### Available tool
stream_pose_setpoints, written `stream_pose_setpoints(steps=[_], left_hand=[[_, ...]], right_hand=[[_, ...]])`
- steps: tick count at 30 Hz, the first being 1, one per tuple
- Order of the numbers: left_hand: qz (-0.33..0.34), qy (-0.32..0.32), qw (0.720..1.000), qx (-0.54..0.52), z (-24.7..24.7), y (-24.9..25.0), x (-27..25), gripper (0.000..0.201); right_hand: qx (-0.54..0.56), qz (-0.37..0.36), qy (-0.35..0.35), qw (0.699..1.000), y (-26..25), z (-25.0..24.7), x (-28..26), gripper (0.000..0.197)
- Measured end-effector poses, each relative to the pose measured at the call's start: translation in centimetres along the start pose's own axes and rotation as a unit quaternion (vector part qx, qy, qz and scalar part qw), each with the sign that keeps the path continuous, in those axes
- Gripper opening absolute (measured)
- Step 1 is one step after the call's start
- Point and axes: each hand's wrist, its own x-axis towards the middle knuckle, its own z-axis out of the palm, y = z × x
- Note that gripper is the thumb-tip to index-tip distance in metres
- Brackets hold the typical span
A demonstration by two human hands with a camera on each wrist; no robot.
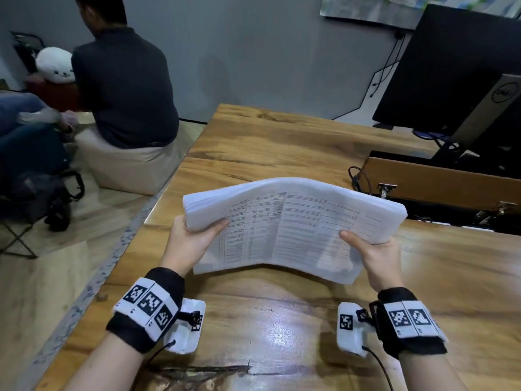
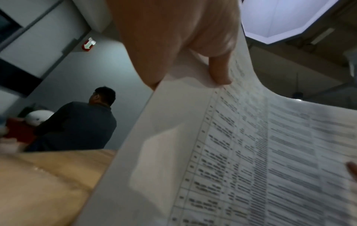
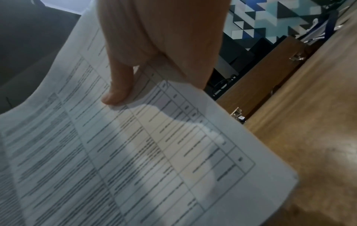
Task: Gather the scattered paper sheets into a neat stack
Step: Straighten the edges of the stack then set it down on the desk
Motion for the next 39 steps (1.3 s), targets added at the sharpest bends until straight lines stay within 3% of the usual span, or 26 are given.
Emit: stream_pose_setpoints(steps=[4,6,7,10,14,16,20,23,24,25,26,28,29,31,35,39], left_hand=[[-0.066,-0.065,0.996,0.001,-0.7,-1.9,-0.8,0.03],[-0.086,-0.112,0.99,0.021,-1.0,-3.1,-1.1,0.046],[-0.099,-0.115,0.988,0.03,-1.0,-3.6,-1.0,0.053],[-0.12,-0.09,0.988,0.028,-0.7,-4.5,-0.8,0.041],[-0.09,-0.097,0.984,0.123,-0.6,-3.6,-0.5,0.033],[-0.069,-0.077,0.99,0.1,-0.6,-2.7,0.1,0.032],[-0.092,-0.069,0.993,0.025,-1.6,-0.2,1.7,0.024],[-0.211,-0.144,0.966,-0.05,-3.8,-0.4,2.2,0.081],[-0.251,-0.167,0.952,-0.042,-4.3,-0.8,2.0,0.094],[-0.282,-0.181,0.942,-0.023,-4.5,-1.2,1.7,0.094],[-0.291,-0.186,0.938,-0.011,-4.4,-1.5,1.4,0.077],[-0.271,-0.18,0.945,0.024,-3.6,-1.4,1.0,0.029],[-0.257,-0.176,0.949,0.058,-3.1,-1.0,0.8,0.021],[-0.225,-0.158,0.956,0.103,-2.6,-1.1,0.7,0.026],[-0.202,-0.121,0.968,0.087,-1.9,-1.1,0.8,0.022],[-0.162,-0.078,0.982,0.049,-1.0,-0.6,0.6,0.021]], right_hand=[[0.002,0.019,0.013,1.0,1.1,-0.5,-0.4,0.031],[-0.003,0.042,0.011,0.999,1.8,-0.8,-0.6,0.031],[-0.007,0.051,0.006,0.999,2.2,-1.0,-0.6,0.032],[-0.018,0.079,-0.018,0.997,2.5,-1.2,-0.5,0.033],[-0.029,0.069,-0.026,0.997,1.6,-0.9,-0.3,0.029],[-0.023,0.039,-0.031,0.998,0.3,-0.6,0.0,0.03],[-0.013,-0.002,-0.056,0.998,-2.9,-0.3,0.7,0.033],[0.018,0.006,-0.065,0.998,-4.7,-0.9,1.3,0.044],[0.021,0.01,-0.068,0.997,-4.8,-1.0,1.4,0.041],[0.018,0.018,-0.069,0.997,-4.7,-1.2,1.6,0.038],[0.014,0.032,-0.067,0.997,-4.4,-1.3,1.6,0.042],[0.006,0.063,-0.071,0.995,-3.4,-1.4,1.5,0.067],[0.005,0.073,-0.071,0.995,-2.9,-1.4,1.4,0.079],[0.011,0.072,-0.06,0.996,-2.2,-1.1,1.0,0.079],[0.024,0.017,-0.035,0.999,-3.4,-0.2,0.1,0.036],[0.039,-0.03,-0.012,0.999,-4.3,0.5,-0.5,0.033]])
